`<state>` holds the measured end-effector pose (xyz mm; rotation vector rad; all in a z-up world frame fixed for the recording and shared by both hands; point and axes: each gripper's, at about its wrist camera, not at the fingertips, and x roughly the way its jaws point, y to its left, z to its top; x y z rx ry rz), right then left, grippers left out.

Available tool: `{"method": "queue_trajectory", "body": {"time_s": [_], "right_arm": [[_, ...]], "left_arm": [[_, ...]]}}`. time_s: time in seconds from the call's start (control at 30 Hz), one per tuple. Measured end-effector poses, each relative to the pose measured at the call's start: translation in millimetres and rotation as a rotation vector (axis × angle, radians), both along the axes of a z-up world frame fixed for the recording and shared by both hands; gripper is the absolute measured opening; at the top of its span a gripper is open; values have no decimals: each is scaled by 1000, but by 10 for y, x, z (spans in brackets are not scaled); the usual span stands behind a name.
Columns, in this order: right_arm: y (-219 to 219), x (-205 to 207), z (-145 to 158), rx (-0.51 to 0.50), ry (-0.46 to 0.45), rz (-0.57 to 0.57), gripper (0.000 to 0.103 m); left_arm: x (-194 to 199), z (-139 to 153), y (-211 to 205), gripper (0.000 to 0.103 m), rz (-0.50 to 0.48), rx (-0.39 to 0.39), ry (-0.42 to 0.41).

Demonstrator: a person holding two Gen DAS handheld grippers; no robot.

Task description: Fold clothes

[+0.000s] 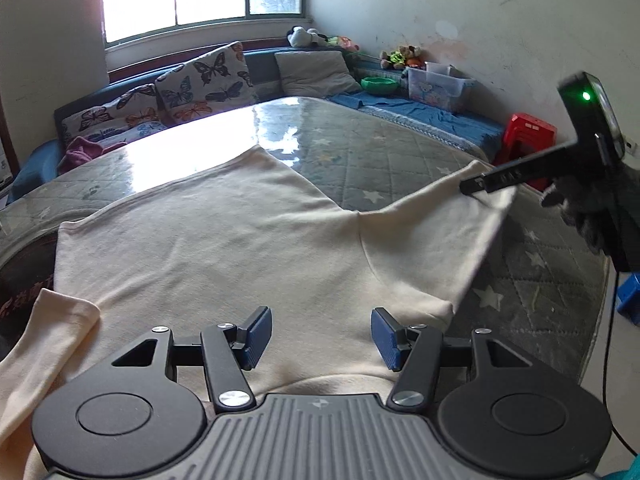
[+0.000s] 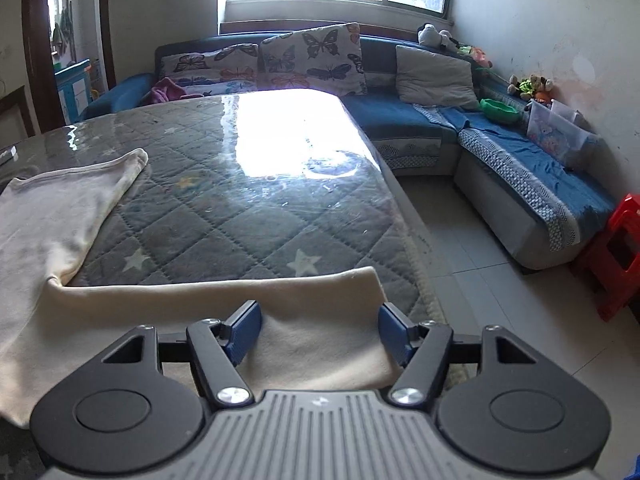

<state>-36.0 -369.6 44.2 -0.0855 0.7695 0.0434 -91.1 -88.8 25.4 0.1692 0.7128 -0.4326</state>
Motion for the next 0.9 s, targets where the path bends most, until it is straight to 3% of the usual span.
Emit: {"method": "queue_trajectory", "body": {"time_s": [0.13,0.37,0.6,0.7,0.9], "right_arm": [[99,-20,46,-49,-11,24,66],[441,-241,143,-26,-17,167,69],[358,-269,55,-35,17,134,73],[301,-231,83,-41,17,107,73],[497,-288,229,-4,-23,194,73]], "left_arm": [[-33,-51,-47,59,-17,11,12],[-40,2,-77,60,-23,-14,6],[-47,3,-115,61,-41,-6,7],[-34,52,-34,63,-10,-16,-7],[16,158,398,63,159,9,-74]]}}
